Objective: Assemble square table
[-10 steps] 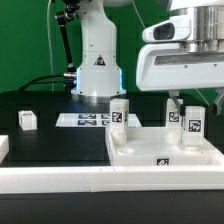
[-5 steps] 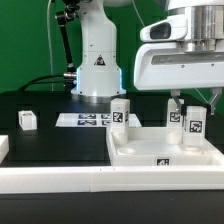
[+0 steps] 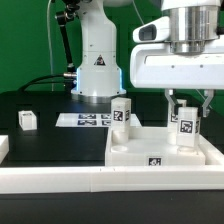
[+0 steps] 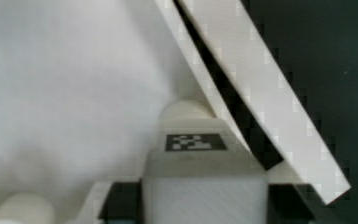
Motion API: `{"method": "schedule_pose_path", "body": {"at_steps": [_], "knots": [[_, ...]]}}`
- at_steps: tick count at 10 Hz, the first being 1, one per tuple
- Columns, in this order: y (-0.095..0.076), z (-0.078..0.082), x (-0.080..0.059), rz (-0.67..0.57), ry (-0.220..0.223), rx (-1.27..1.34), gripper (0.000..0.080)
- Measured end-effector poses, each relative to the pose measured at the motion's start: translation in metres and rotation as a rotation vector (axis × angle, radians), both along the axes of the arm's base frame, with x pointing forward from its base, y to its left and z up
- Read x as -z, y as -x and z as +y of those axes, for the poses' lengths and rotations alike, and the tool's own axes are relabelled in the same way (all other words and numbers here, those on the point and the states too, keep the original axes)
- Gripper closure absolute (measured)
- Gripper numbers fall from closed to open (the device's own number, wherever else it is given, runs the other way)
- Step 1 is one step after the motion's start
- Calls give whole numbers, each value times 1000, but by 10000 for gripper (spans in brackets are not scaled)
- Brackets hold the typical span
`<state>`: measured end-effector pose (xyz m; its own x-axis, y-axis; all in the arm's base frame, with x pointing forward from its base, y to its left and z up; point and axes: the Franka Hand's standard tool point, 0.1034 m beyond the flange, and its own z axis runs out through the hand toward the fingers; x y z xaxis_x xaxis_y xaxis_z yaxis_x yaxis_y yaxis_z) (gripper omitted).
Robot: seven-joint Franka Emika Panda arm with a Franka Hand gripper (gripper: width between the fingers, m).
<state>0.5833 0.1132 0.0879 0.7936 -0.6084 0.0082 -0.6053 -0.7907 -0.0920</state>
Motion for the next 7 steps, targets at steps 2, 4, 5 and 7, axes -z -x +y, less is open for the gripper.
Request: {"method": "schedule_pose_path", "body": {"at_steps": [2,4,5,7], "knots": [[-2,1,0,3,-16,198,506],[-2,3,0,9,-29,351,506],[-3,3,0,12,-35,422,506],[-4,3,0,23,-46,567,506]]}}
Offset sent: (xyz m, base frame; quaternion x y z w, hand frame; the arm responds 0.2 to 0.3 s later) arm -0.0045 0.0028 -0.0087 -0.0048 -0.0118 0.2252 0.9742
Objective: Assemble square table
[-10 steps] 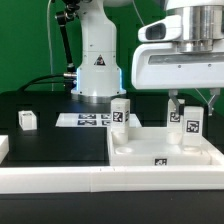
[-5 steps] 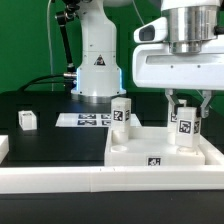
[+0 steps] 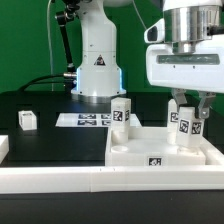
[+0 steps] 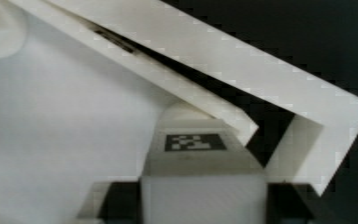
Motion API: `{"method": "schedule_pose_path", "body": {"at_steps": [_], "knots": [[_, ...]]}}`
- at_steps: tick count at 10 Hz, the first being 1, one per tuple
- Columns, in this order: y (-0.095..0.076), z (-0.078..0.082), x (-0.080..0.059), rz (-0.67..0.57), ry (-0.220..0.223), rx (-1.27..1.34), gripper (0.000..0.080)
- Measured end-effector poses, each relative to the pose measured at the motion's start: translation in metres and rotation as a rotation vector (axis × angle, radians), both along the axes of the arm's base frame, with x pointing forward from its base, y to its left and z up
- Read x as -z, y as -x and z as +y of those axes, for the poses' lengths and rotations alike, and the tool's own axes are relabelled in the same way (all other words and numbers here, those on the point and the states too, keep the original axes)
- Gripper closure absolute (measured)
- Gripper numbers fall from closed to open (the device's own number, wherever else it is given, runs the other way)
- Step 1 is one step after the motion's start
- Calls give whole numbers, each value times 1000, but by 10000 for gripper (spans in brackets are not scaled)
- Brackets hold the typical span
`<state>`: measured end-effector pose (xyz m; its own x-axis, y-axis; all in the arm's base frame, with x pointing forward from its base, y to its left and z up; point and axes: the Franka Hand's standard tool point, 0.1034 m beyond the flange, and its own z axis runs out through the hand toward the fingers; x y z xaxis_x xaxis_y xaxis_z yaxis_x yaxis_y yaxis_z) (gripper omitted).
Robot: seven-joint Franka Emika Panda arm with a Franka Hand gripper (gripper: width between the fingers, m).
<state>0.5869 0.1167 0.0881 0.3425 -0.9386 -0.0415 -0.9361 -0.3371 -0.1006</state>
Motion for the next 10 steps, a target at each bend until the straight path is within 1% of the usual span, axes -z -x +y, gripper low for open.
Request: {"method": "schedule_pose_path", "body": {"at_steps": [2,4,5,6,7,8,10], "knots": [[-1,1,0,0,-10,137,506],[-1,1,0,-1,-9,128,505],[-1,1,0,-2,-6,101,293],[0,3,1,-1,7,74,293],[1,5,2,-4,11,28,181],[0,5,1,-13,19,-68,159],[0,4,2,-20,29,-188,151]]}}
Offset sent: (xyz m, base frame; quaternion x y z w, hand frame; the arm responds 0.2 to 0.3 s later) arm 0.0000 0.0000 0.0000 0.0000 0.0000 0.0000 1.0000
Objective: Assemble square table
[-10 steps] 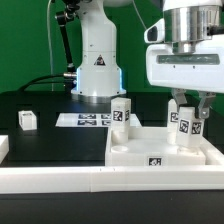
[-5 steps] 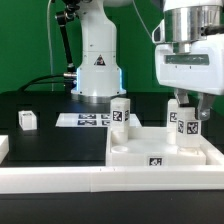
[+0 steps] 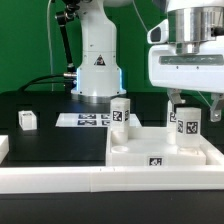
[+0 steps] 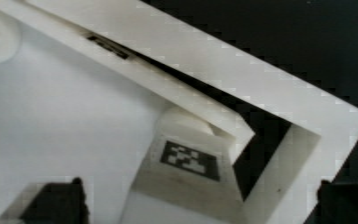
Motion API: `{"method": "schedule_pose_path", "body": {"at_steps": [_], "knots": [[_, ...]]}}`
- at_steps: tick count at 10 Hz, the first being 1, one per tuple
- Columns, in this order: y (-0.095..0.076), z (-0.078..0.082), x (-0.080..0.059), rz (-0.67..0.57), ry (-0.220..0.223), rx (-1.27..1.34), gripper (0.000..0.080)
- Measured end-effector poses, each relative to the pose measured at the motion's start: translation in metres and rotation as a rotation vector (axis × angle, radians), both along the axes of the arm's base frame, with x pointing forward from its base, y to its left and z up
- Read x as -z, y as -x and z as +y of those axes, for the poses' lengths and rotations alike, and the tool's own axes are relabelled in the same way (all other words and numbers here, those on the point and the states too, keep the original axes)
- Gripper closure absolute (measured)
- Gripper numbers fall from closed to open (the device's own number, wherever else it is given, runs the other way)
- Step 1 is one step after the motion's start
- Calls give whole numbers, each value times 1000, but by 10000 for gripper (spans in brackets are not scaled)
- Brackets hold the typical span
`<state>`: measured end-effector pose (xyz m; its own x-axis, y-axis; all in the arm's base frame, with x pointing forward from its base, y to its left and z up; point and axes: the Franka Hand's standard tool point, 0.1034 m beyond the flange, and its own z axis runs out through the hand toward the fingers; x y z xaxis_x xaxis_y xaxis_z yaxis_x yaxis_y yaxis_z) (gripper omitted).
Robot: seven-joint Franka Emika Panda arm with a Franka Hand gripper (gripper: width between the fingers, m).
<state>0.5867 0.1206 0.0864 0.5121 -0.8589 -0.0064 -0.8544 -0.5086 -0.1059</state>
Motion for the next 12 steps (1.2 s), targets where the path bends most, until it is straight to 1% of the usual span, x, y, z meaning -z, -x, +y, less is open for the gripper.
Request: {"method": "schedule_pose_path", "body": {"at_steps": [2,4,7,8,9,12], "knots": [[0,-1,0,-7,16,-139,151],[0,-4,1,-19,69,-366,151],[0,-8,4,-48,127,-611,151],[0,-9,4,-49,146,-743,151],[0,-9,4,-50,148,-764,151],[-1,-11,4,-50,174,-971,151]]}}
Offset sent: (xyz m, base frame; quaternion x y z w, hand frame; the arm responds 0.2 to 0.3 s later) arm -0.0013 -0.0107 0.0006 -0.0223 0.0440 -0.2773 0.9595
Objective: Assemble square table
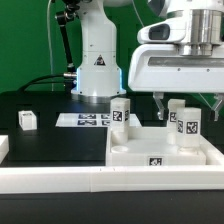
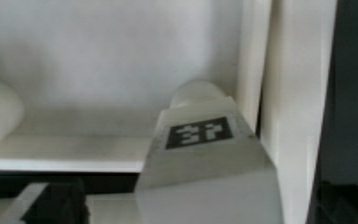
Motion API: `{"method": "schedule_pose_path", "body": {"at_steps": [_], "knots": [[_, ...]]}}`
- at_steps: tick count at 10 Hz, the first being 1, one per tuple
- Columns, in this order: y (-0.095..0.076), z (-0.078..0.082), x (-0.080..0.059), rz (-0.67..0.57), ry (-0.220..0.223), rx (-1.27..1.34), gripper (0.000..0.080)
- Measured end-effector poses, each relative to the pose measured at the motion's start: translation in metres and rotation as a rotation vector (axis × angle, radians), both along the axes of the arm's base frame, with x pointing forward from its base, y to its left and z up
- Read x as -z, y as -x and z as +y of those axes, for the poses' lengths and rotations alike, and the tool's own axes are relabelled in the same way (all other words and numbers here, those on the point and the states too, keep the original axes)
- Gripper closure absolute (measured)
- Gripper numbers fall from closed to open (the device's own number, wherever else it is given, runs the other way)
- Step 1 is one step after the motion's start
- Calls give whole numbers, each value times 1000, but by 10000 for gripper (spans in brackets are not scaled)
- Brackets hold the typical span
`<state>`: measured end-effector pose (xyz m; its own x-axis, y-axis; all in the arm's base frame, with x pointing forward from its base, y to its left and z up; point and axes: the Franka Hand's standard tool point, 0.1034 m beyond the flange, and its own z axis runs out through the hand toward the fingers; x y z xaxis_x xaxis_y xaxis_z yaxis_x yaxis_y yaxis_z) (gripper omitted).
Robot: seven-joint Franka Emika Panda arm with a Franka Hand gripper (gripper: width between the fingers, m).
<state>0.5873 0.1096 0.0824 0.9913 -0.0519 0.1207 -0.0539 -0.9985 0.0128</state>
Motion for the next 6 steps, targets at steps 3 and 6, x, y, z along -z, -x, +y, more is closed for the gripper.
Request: {"method": "schedule_pose_path", "body": {"at_steps": [3,6], "knots": [[-1,1,-1,0,3,-34,412],[-1,0,-1,-1,-2,6,510]]}}
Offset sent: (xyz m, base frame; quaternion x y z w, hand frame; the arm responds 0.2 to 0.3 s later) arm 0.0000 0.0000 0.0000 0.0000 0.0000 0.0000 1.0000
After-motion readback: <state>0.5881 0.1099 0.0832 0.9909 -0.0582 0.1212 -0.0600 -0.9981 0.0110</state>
